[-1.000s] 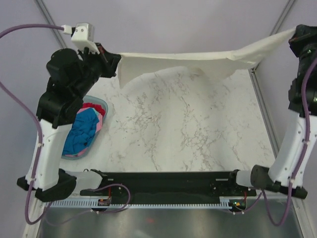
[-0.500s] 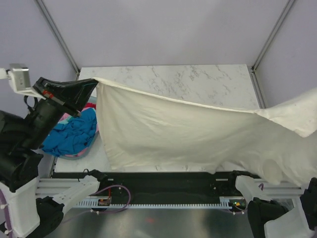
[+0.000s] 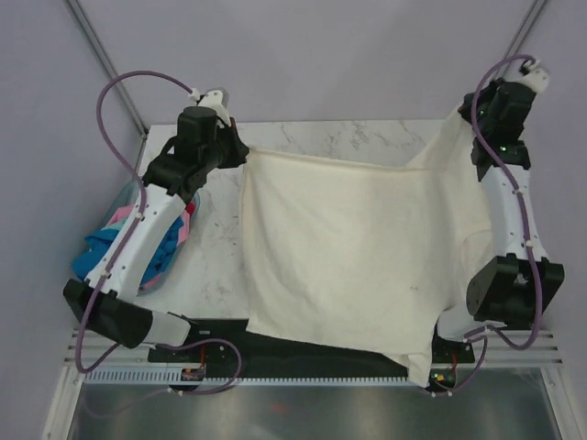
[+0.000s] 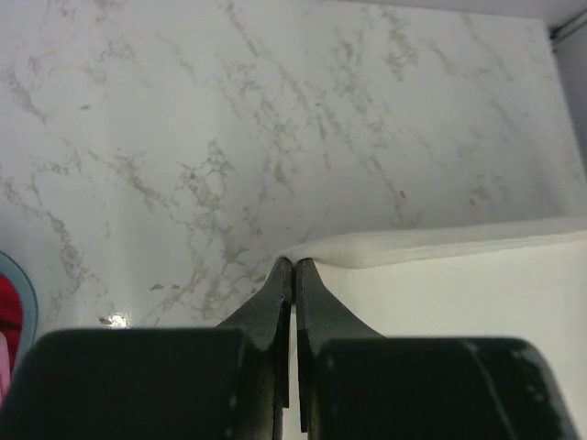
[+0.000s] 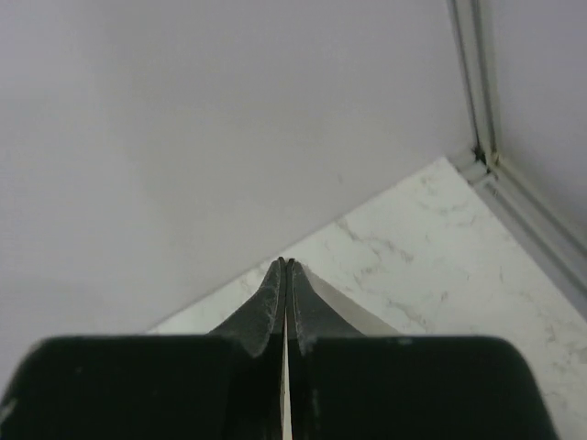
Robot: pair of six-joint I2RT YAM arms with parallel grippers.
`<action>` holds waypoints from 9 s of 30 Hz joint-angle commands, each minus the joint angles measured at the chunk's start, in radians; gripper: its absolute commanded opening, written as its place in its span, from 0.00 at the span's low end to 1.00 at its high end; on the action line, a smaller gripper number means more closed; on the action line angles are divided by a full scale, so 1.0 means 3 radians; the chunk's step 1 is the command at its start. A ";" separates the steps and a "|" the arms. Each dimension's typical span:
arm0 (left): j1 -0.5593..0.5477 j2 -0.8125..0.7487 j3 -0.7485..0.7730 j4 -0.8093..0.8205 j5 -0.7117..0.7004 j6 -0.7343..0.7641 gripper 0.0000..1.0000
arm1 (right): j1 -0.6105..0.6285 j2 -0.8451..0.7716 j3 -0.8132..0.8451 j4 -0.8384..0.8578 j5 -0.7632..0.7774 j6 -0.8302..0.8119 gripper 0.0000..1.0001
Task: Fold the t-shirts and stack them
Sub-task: Flatten the tshirt out, then fold the tshirt
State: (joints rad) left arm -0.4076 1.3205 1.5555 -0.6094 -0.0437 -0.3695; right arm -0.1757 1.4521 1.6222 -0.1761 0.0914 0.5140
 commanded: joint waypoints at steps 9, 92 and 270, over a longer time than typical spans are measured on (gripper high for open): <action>0.0928 0.1559 0.0326 0.0548 0.0125 0.0224 0.02 | 0.0171 0.1555 -0.0071 0.1799 -0.1168 0.0378 0.00; 0.0694 0.1903 -0.0629 -0.0039 -0.1373 0.0884 0.23 | 0.0243 0.0457 -0.1997 -0.0497 -0.0238 -0.0016 0.23; 0.0602 0.2333 0.0358 -0.0331 0.0861 0.0010 0.45 | 0.1388 0.0497 -0.1987 -0.0370 -0.0146 -0.0634 0.41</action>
State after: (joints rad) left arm -0.2379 2.0361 1.6825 -0.7158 0.1555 -0.3237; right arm 0.2161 1.5654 1.0225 -0.3367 -0.0017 0.3954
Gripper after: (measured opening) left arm 0.454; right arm 0.421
